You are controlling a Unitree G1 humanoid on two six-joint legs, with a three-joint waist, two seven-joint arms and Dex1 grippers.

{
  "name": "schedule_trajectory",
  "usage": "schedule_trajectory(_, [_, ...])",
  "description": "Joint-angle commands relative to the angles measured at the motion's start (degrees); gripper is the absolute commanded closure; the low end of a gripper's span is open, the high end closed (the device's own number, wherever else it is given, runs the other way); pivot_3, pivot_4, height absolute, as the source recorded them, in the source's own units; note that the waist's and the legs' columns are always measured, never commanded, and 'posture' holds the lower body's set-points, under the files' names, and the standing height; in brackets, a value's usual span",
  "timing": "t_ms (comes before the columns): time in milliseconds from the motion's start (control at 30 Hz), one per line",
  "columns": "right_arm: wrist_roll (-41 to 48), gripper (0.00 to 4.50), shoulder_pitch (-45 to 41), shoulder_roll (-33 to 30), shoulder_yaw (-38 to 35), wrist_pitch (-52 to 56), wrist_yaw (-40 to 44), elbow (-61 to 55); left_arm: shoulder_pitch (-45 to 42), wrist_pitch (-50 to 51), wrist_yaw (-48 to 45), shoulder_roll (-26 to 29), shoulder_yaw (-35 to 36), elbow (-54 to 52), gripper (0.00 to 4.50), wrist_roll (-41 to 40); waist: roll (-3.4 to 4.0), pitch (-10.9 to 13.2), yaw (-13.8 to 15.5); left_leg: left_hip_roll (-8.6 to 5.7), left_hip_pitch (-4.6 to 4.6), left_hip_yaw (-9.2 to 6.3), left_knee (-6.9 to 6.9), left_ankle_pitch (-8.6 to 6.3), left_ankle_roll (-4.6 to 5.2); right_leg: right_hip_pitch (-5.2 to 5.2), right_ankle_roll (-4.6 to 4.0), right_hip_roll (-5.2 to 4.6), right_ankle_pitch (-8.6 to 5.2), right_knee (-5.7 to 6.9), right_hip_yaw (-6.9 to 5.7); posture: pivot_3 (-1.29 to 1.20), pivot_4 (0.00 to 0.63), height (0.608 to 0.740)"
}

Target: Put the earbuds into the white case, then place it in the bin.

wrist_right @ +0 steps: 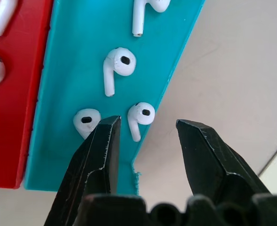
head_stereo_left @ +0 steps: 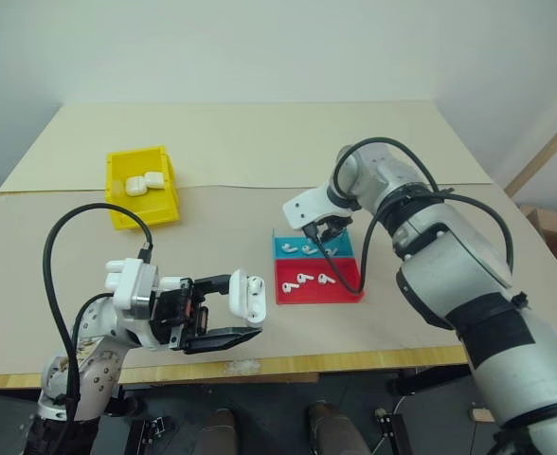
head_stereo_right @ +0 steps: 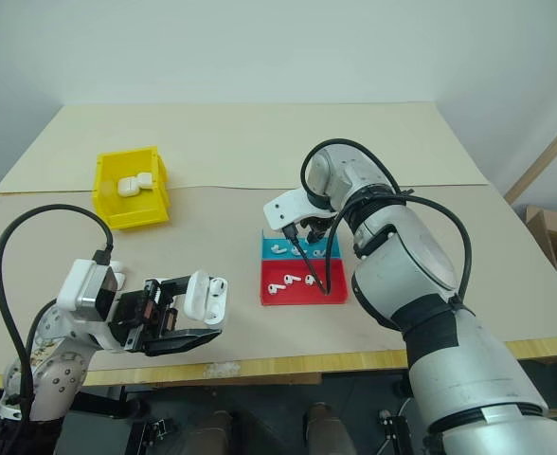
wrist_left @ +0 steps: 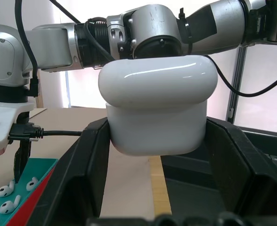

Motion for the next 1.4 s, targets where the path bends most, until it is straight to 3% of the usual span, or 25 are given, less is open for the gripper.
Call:
schedule_trajectory(33, [-0.7, 2.20, -1.0, -0.1, -1.3, -1.0, -1.3, 0.4, 0.5, -1.1, 0.0, 0.3, 0.4, -2.0, 1.73, -0.3, 0.00, 0.0, 0.0, 0.00, 0.00, 0.00, 0.00, 0.00, 0.00, 0.00, 0.00, 0.00, 0.00, 0.00, 0.00, 0.00, 0.150, 0.740])
schedule_trajectory(400, [1.9, 2.20, -1.5, 2.4, -5.6, 1.4, 4.7, 0.3, 1.1, 1.6, 0.7, 3.7, 4.1, -4.4, 1.73, -5.0, 0.03, 0.0, -0.1, 0.01, 0.02, 0.00, 0.00, 0.00, 0.00, -0.02, -0.01, 0.01, -0.01, 0.06, 0.01, 0.00, 0.150, 0.740])
schedule_trajectory(1400, [-1.1, 2.20, 1.0, 5.5, -5.6, 11.7, 3.6, 1.1, 1.9, 0.6, 0.1, 3.3, 3.6, -3.8, 1.73, -3.8, 0.04, 0.0, -0.1, 0.00, 0.01, 0.00, -0.01, 0.00, 0.00, -0.02, -0.02, 0.01, -0.02, 0.07, 0.00, 0.00, 0.150, 0.740])
